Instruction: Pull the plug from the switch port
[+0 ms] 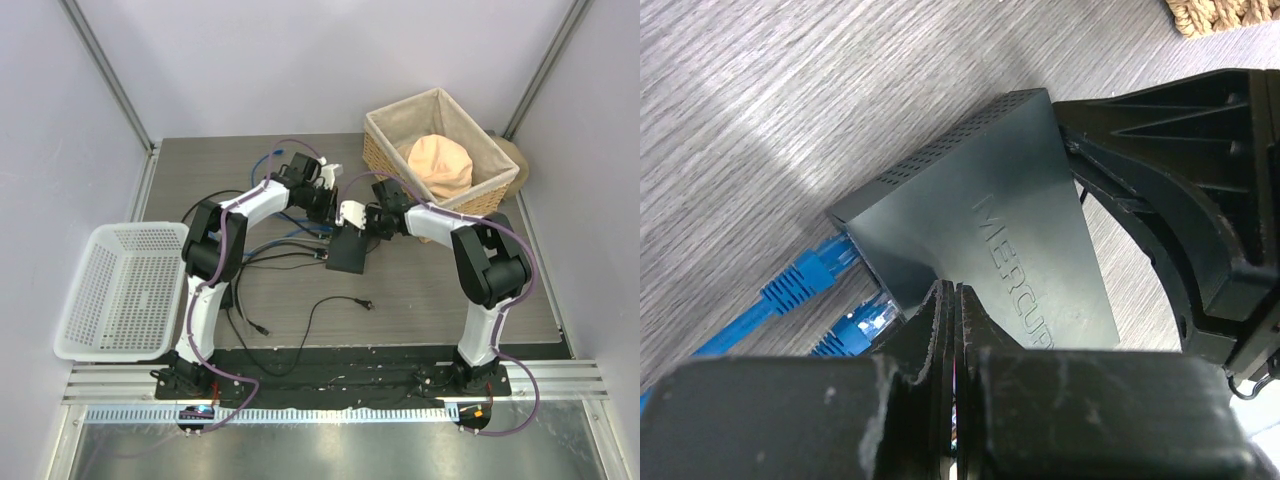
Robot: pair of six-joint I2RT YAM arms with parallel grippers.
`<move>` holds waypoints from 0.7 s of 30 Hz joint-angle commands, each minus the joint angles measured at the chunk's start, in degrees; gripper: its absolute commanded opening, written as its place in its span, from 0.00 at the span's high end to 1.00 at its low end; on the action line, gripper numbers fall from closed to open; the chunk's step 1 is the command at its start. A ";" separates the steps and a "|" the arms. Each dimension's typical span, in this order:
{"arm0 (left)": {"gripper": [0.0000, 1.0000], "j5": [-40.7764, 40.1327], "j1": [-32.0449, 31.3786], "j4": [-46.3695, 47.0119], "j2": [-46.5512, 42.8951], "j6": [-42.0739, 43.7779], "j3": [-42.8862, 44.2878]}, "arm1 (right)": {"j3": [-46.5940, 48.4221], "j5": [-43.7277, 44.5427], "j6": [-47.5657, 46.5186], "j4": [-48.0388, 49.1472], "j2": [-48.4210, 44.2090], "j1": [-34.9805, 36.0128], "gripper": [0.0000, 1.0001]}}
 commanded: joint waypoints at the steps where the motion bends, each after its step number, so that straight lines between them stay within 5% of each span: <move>1: 1.00 -3.89 -0.25 -5.15 2.96 2.27 0.01 | -1.28 12.21 4.75 -14.27 4.66 -2.15 0.99; 6: 1.00 -3.63 -0.25 -5.15 3.22 2.27 0.18 | 7.09 9.51 14.51 -26.08 11.26 -4.43 0.99; 15: 1.00 -3.54 -0.42 -5.24 3.22 2.53 0.10 | 1.56 5.61 23.75 -26.35 8.10 -6.28 0.99; 21: 1.00 -3.45 -0.42 -5.50 3.22 3.06 0.36 | -1.70 5.10 21.12 -24.25 5.21 -6.90 0.99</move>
